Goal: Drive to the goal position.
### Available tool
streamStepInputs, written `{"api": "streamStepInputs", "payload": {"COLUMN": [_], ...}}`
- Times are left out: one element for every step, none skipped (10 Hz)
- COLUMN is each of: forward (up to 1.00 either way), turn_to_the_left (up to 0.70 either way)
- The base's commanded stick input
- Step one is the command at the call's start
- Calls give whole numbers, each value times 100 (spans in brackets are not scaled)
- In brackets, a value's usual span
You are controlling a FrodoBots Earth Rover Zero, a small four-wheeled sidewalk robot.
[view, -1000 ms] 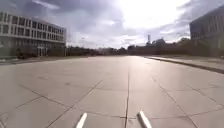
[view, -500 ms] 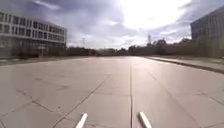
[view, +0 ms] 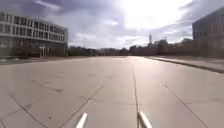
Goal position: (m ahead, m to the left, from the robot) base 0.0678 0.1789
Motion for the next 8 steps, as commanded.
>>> {"api": "streamStepInputs", "payload": {"forward": [50,50,50,50,50,50,50,50], "turn_to_the_left": [0,0,0,0,0,0,0,0]}}
